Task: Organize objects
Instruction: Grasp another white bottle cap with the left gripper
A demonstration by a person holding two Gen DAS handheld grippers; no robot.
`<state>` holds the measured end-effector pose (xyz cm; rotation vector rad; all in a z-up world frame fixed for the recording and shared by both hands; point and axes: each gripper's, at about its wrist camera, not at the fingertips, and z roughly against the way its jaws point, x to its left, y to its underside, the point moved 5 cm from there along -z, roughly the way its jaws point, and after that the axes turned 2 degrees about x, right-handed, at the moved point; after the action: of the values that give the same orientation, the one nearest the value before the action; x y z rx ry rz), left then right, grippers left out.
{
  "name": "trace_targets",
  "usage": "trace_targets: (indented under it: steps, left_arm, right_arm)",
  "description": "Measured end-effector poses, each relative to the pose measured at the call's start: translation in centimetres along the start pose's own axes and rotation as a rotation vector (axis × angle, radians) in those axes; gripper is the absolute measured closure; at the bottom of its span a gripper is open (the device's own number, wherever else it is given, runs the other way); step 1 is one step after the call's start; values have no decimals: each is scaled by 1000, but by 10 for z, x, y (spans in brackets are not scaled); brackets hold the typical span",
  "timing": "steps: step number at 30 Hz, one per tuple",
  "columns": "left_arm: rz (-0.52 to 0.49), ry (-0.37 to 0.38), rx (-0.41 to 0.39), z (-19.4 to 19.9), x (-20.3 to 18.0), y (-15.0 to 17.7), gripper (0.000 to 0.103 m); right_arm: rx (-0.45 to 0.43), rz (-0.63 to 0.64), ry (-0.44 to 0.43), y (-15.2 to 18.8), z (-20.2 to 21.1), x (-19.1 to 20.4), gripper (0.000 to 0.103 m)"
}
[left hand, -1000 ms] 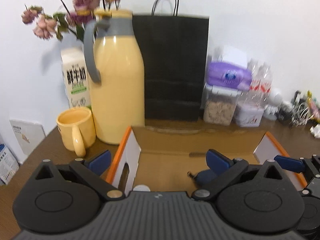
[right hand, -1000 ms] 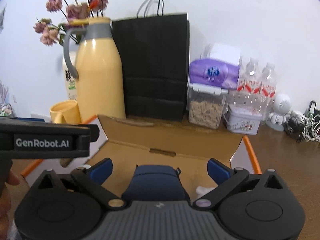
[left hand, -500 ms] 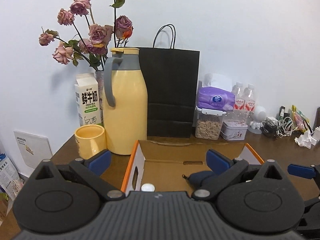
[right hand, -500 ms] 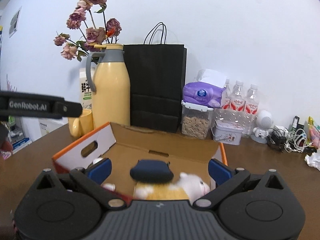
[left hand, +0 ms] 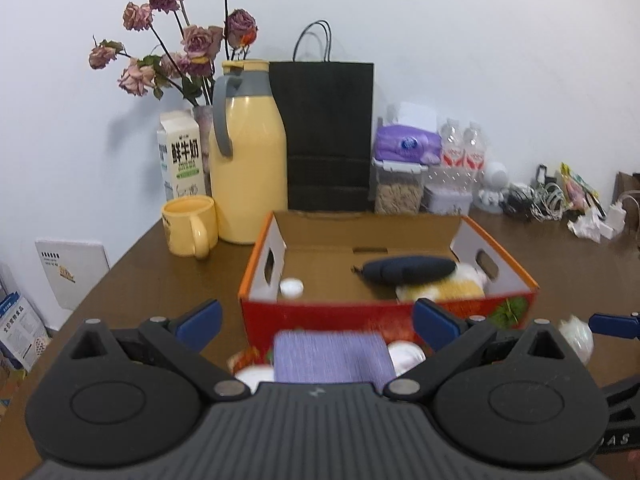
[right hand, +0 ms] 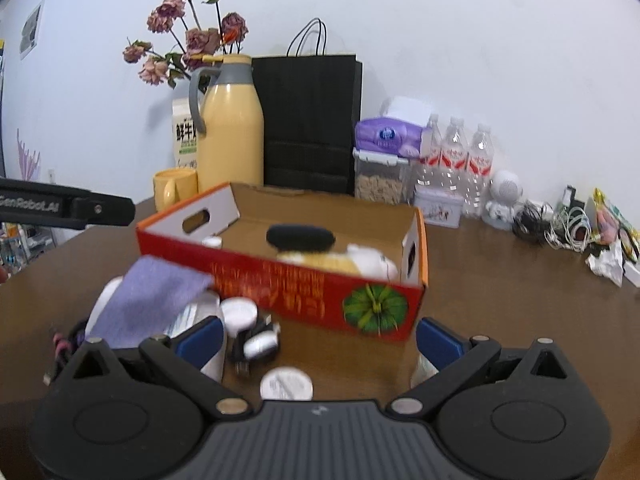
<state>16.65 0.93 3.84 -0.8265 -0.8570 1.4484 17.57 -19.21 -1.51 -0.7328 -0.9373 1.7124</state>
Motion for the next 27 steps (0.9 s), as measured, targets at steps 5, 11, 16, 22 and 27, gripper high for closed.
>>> trace_targets:
  steps: [5,11,16,22,27]
  left_arm:
    - [-22,11,40,12,-10,25,0]
    - [-48,30,79,20,-25,51,0]
    - [-57,65,126,21,-41,74,0]
    - [-85,84,196,10,-59,100,0]
    - [-75,88,202,1,-69,108,6]
  right_arm:
    - [29,7,-3,21,10,-2,0]
    - [53,18,-8,38,21,-8,0]
    - [68,20,-6,49,24,-15,0]
    - [87,18,-3,56,19,-25,0]
    - [98,1,-9,62,16,-30,0]
